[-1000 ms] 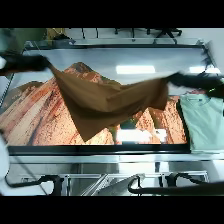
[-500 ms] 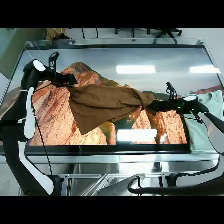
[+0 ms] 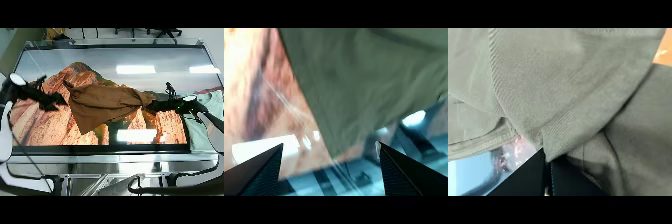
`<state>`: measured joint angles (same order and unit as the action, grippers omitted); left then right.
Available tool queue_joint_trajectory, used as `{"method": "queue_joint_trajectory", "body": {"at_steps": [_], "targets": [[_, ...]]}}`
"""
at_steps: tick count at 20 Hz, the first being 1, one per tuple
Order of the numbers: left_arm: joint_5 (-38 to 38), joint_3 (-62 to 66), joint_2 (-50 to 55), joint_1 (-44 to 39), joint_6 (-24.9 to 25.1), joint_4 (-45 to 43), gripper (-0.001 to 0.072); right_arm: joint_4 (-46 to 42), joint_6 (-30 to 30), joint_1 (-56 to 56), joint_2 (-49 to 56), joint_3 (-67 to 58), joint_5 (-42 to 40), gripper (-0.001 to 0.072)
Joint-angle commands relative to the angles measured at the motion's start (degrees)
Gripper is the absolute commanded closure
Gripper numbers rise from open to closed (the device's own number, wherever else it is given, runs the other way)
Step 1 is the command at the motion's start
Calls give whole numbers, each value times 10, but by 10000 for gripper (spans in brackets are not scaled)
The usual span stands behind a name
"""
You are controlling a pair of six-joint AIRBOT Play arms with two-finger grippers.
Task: Fold the shirts.
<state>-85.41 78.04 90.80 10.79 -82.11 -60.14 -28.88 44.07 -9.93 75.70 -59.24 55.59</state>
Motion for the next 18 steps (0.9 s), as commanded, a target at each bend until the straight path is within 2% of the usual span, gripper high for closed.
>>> {"method": "queue_joint_trajectory", "body": {"at_steps": [1,3,5,8,10,13,18], "targets": [[48,-219,-120,-4,-16,5,55,6,0,0,-1,0,4,688],[106,-318,-165,-31,-15,50,55,7,0,1,-1,0,4,688],[196,-387,-196,-63,-13,120,55,12,0,1,-1,0,9,688],[331,-438,-205,-116,-13,191,55,21,0,1,-1,0,23,688],[385,-446,-191,-141,-12,193,54,21,0,1,-1,0,36,688],[415,-442,-155,-154,-12,197,55,21,0,1,-1,0,44,688],[403,-404,-134,-154,17,196,55,21,0,1,-1,0,44,688]]}}
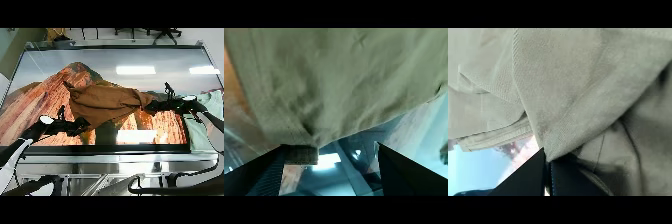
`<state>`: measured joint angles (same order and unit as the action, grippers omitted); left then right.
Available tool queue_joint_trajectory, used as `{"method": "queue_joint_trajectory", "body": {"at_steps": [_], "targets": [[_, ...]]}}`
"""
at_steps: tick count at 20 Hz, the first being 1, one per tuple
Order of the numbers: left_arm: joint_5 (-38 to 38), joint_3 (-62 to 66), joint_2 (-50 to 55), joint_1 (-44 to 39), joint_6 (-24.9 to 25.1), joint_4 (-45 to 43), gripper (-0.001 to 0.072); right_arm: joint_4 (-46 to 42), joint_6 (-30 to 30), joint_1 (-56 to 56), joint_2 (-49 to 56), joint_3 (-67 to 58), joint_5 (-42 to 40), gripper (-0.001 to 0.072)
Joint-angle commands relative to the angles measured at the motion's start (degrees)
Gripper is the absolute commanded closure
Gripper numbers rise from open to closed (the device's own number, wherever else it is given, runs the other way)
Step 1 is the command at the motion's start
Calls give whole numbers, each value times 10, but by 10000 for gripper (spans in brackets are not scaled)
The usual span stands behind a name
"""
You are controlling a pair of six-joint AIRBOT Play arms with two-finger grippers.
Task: Fold the shirts.
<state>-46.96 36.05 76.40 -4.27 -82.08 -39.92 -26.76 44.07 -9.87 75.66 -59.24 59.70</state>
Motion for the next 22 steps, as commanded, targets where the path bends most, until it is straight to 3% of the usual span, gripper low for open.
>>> {"method": "queue_joint_trajectory", "body": {"at_steps": [1,6,8,13,22], "targets": [[15,28,10,-3,17,-6,55,0,0,1,0,0,3,688],[-158,89,2,37,17,-96,55,0,-7,0,0,0,3,688],[-181,90,-19,68,16,-103,55,0,-8,0,0,0,3,688],[-151,87,-47,116,16,-98,55,0,-9,0,0,0,3,688],[-75,81,63,2,17,-94,56,0,-8,0,0,0,3,688]]}}
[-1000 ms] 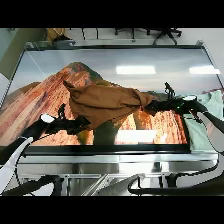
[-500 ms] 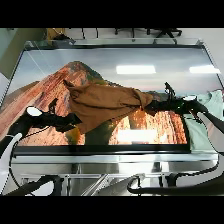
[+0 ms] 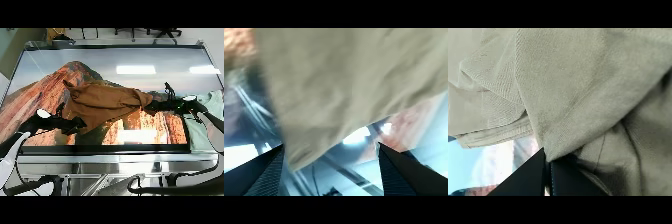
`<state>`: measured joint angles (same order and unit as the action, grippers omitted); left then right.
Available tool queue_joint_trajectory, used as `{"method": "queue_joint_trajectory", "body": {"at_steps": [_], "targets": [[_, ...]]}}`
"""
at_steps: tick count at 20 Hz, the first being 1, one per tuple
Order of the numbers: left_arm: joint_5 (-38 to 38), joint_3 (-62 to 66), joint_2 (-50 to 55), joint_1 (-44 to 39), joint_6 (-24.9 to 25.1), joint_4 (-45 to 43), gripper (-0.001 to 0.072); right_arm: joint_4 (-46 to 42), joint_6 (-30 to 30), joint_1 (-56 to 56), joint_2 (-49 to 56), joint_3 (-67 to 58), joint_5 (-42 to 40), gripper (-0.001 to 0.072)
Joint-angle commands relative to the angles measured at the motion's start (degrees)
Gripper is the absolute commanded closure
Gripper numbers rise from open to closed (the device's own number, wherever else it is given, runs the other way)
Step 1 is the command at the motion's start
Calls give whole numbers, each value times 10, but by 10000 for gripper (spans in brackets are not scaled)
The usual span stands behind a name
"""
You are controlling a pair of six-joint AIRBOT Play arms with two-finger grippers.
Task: Fold the shirts.
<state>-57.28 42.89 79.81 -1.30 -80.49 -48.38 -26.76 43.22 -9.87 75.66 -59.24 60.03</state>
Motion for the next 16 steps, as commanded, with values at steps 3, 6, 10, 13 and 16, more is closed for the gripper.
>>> {"method": "queue_joint_trajectory", "body": {"at_steps": [3,6,10,13,16], "targets": [[8,63,40,-37,2,-11,685,7,0,0,0,0,1,688],[-31,128,37,-32,2,-11,697,35,0,0,-6,-6,12,688],[-105,247,-24,1,2,-9,698,55,1,-18,-47,-88,65,688],[-154,400,-115,63,-8,-9,697,128,19,-76,-116,-223,113,688],[-141,568,-203,154,-21,-12,697,164,23,-155,-197,-370,104,688]]}}
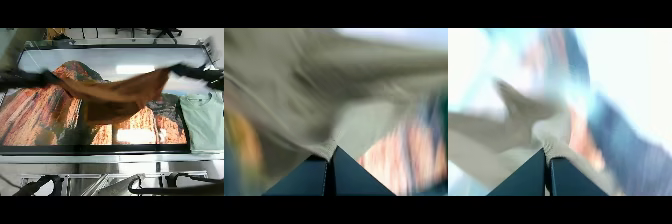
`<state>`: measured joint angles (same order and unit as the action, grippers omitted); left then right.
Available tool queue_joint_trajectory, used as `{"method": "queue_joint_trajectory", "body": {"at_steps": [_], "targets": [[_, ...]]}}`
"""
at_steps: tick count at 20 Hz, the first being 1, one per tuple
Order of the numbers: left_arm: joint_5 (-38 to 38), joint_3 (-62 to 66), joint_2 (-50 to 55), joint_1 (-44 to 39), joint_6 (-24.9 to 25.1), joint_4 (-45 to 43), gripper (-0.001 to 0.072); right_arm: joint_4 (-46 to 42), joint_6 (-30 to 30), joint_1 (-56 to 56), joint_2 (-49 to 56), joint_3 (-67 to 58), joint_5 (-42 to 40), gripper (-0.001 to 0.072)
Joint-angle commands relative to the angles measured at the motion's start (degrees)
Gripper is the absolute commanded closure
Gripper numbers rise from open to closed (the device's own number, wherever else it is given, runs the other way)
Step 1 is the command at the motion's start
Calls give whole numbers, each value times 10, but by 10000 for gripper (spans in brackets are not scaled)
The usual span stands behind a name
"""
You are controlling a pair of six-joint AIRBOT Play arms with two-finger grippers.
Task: Fold the shirts.
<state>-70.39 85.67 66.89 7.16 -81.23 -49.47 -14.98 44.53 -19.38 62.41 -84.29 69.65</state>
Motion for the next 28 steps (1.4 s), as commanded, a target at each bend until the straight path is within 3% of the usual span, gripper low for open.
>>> {"method": "queue_joint_trajectory", "body": {"at_steps": [1,7,13,16,19,24,28], "targets": [[0,188,-97,104,-14,-1,697,45,14,-84,-91,-163,-7,688],[17,318,-191,302,-13,-3,697,40,21,-163,-203,-300,-69,688],[-19,302,-155,216,35,-7,697,23,22,-163,-210,-320,-30,688],[-49,289,-93,166,39,-23,697,71,21,-162,-156,-267,53,688],[-28,217,-16,98,48,-59,697,55,7,-122,-78,-176,64,688],[85,107,173,4,67,-159,697,-101,2,25,139,-86,-32,688],[135,120,329,-14,66,-174,696,-100,2,49,311,-103,-98,689]]}}
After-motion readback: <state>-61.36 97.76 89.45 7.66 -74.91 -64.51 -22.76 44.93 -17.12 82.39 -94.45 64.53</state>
